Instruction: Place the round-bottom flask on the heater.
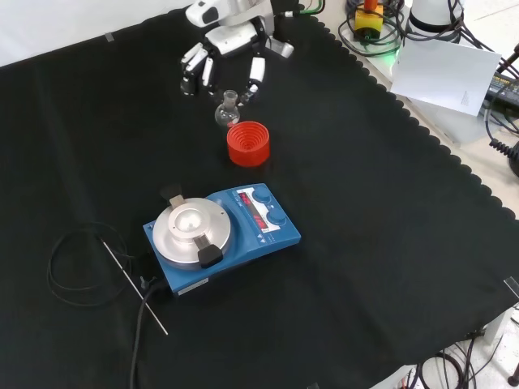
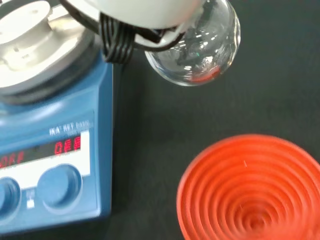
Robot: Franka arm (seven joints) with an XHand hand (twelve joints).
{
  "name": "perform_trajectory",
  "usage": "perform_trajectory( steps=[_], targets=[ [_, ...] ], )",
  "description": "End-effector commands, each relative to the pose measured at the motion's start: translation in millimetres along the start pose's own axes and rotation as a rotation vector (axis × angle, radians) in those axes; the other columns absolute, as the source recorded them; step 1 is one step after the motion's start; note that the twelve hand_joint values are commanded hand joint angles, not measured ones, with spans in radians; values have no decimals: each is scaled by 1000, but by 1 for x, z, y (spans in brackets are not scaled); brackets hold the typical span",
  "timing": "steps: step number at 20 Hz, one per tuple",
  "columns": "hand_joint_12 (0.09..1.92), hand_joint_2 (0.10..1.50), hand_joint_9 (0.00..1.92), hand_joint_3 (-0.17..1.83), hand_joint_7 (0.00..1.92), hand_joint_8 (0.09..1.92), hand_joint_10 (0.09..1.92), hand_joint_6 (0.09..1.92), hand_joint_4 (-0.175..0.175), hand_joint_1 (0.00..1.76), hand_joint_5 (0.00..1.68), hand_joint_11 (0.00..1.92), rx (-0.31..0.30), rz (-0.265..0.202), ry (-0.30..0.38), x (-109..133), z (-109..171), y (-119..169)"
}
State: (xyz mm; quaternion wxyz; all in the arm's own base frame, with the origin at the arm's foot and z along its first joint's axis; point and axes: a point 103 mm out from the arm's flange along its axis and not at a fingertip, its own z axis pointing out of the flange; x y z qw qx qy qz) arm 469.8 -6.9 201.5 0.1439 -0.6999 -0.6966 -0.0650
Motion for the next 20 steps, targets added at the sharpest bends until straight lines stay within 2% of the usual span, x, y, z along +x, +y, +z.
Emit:
perform_trajectory(
  steps=[1, 12, 20],
  targets=[
    [1367, 662, 512, 839, 300, 674, 639, 1074, -39, 1125, 1092, 260, 3, -17, 7, 20, -12, 32],
    [1368, 658, 513, 844, 300, 675, 640, 1072, -45, 1127, 1095, 261, 12, -91, 6, 64, -28, 86],
    [1367, 656, 514, 847, 299, 675, 641, 1071, -48, 1129, 1096, 260, 40, -134, 5, 99, -18, 120]
  ],
)
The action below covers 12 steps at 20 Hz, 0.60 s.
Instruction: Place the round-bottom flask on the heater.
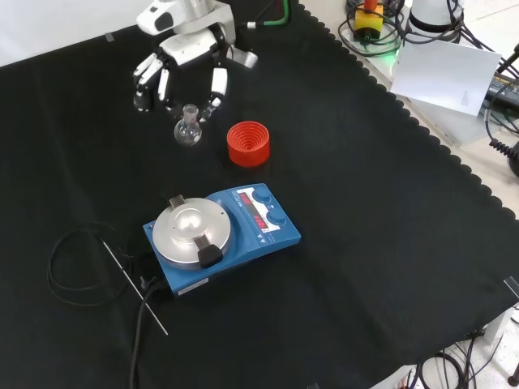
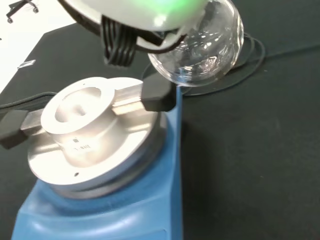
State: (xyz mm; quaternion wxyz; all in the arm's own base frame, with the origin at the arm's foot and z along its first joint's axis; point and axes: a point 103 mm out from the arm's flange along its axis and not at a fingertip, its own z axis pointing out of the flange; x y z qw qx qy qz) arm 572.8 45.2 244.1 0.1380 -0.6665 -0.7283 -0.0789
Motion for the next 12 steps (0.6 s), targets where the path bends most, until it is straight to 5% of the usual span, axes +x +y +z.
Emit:
perform_trajectory(
  steps=[1, 12],
  targets=[
    [1367, 656, 514, 847, 299, 675, 641, 1071, -49, 1129, 1096, 260, 60, -44, 2, 37, 21, 29],
    [1368, 654, 519, 851, 299, 676, 643, 1071, -54, 1130, 1097, 262, 108, -115, -5, 78, 36, 59]
  ],
)
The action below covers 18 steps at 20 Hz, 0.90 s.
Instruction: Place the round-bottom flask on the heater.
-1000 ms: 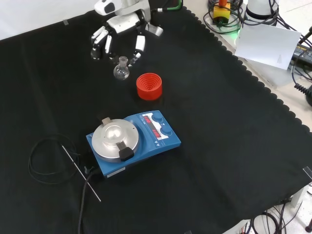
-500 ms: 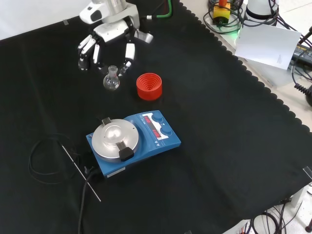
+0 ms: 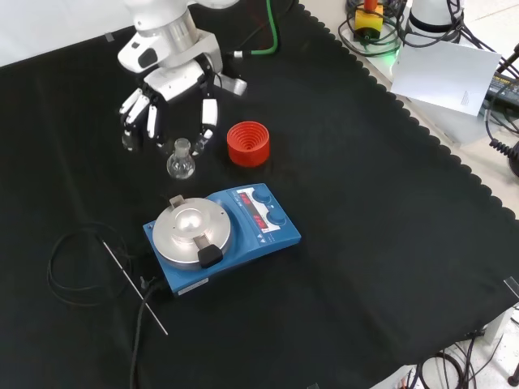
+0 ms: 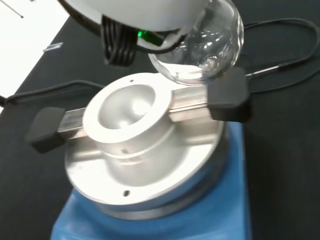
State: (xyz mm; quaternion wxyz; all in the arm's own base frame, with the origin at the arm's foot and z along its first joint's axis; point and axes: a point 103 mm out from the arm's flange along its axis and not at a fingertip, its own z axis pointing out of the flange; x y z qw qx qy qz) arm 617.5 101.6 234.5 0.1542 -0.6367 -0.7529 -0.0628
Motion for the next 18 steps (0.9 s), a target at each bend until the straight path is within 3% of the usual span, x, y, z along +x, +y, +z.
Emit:
perform_trajectory(
  steps=[1, 9, 18],
  targets=[
    [1368, 654, 519, 851, 299, 676, 643, 1071, -54, 1130, 1097, 262, 55, -51, -7, 34, 15, 13],
    [1368, 653, 520, 853, 299, 676, 643, 1071, -56, 1131, 1097, 262, 81, -82, -17, 53, 24, 23],
    [1368, 652, 520, 855, 297, 676, 643, 1072, -57, 1131, 1098, 263, 115, -84, -29, 48, 42, 38]
  ],
)
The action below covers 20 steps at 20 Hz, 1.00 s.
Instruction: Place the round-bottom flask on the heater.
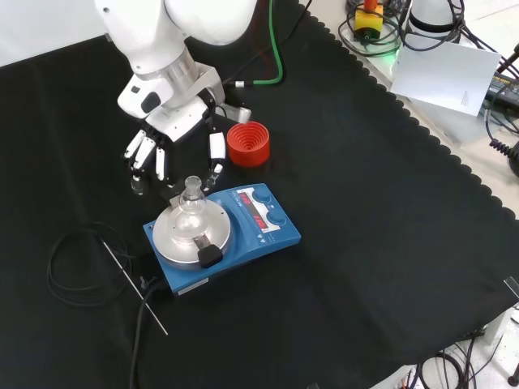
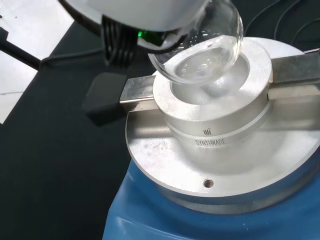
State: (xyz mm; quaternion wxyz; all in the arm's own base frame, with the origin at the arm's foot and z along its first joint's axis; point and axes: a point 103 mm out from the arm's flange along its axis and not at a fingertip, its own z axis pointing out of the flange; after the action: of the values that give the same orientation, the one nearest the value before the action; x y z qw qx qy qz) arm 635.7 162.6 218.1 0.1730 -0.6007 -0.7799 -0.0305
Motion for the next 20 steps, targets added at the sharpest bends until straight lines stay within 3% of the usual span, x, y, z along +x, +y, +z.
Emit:
perform_trajectory(
  steps=[1, 18, 20],
  targets=[
    [1368, 652, 520, 855, 297, 676, 643, 1071, -57, 1131, 1098, 263, 31, -9, -10, -2, 12, 10],
    [1368, 651, 519, 857, 294, 677, 643, 1071, -58, 1131, 1098, 264, 57, 1, 5, -15, 23, 21],
    [1371, 688, 510, 795, 280, 678, 647, 1070, -37, 1121, 1079, 259, 65, -4, 6, -15, 23, 20]
  ],
)
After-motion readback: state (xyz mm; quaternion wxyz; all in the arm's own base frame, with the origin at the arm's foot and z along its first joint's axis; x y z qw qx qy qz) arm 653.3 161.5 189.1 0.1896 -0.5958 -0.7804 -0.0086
